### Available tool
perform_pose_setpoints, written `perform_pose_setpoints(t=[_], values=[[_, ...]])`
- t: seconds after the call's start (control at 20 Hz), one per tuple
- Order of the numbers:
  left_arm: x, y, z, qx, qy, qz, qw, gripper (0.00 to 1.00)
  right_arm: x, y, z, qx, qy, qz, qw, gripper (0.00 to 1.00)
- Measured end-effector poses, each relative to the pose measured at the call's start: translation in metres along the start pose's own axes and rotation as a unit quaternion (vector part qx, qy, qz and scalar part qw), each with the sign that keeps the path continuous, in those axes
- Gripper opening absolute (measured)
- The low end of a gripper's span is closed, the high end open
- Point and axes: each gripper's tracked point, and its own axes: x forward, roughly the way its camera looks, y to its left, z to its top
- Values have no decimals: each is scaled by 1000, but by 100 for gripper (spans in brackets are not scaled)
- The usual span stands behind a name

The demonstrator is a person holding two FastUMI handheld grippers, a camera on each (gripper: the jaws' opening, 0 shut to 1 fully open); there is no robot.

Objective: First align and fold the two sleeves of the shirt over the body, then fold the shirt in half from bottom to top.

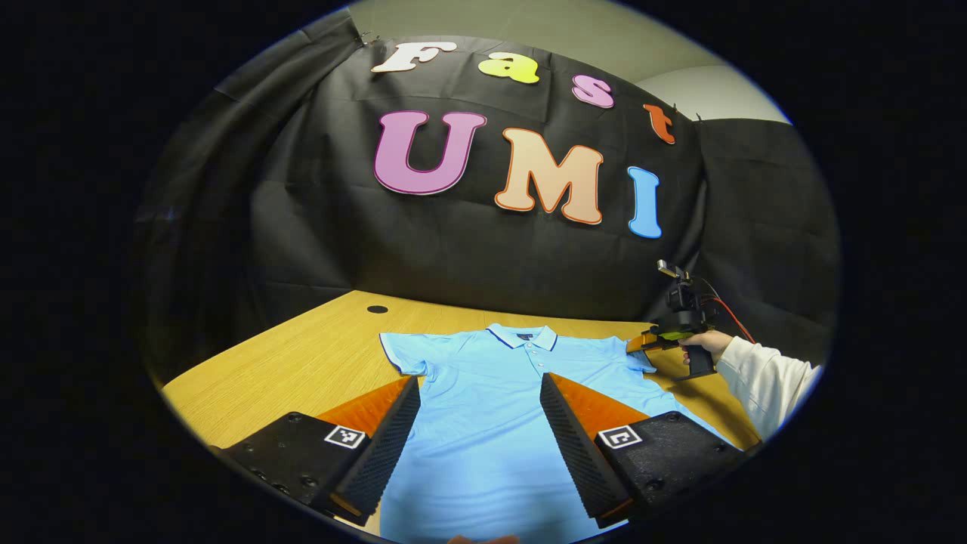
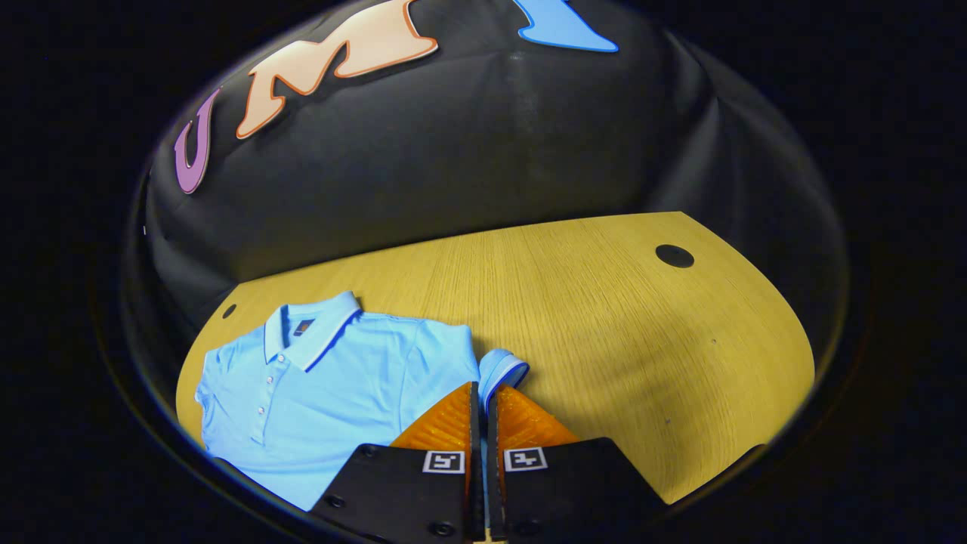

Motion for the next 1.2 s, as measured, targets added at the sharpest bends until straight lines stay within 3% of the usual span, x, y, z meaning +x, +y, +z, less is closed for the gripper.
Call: perform_pose_setpoints(t=[0.2,0.45,0.85,1.0,1.2], values=[[-1,-1,0,5,-2,-3,1000,95,-24,41,24,-6,-35,43,998,4],[-1,-1,1,7,-1,-1,1000,95,-48,125,31,-17,-56,103,993,4],[-1,1,3,11,-6,3,1000,95,-30,250,-36,-31,7,164,986,4],[-2,0,4,3,-8,-1,1000,95,-16,267,-64,-44,34,169,984,5],[-4,2,7,7,-16,6,1000,95,-14,273,-68,-36,40,178,983,6]])
